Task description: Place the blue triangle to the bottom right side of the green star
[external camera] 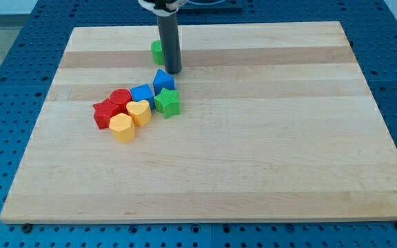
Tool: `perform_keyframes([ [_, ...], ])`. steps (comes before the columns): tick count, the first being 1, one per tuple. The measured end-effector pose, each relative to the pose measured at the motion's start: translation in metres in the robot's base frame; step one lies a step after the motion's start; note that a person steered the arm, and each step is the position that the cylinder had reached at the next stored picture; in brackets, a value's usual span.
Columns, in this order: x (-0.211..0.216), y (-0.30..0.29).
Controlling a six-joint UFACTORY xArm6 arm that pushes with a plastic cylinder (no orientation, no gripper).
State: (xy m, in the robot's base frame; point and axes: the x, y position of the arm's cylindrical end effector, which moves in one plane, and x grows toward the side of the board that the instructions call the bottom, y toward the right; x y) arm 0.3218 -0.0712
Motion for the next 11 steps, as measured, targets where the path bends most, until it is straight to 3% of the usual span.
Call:
perform_keyframes([
  [2,0.022,-0.084],
  [3,0.034,-0.066],
  [4,0.043,-0.008],
  [6,0.100,0.068],
  [7,0.083,0.072],
  [8,0.075,0.113],
  [9,0.097,0.167],
  [11,0.129,0.093],
])
